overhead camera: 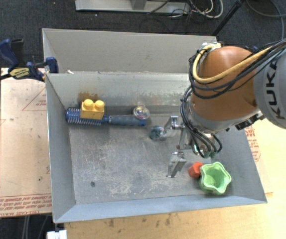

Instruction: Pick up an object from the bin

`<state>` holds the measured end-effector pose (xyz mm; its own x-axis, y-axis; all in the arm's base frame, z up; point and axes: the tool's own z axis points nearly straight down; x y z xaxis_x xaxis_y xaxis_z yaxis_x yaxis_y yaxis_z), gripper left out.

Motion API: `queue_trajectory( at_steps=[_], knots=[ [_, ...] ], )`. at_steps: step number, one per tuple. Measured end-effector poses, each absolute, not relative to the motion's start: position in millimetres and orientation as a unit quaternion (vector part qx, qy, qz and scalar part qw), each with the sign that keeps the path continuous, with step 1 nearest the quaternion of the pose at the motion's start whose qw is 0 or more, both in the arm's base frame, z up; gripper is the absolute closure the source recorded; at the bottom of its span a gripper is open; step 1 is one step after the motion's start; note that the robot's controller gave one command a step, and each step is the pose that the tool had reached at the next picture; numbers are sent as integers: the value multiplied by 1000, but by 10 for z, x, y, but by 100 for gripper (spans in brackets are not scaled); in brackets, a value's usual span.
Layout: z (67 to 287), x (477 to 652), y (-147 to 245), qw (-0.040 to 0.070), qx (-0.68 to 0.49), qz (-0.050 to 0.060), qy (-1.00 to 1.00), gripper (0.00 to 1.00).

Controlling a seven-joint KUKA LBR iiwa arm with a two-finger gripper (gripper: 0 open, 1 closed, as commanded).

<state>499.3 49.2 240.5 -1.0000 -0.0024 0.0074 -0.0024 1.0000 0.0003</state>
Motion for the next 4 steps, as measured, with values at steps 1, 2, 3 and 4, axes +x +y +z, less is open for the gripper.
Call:
queue_trajectory(
  at_steps=[1, 2, 3, 4],
  knots=[
    [2930, 5966, -968, -4, 41, 2, -999, 0],
    [1531, 5617, 436, 4, 64, -3, -998, 0],
    [2252, 6070, 225, -7, 72, 0, -997, 0],
    [951, 6483, 651, 1, 18, -1, -1000, 0]
  ],
)
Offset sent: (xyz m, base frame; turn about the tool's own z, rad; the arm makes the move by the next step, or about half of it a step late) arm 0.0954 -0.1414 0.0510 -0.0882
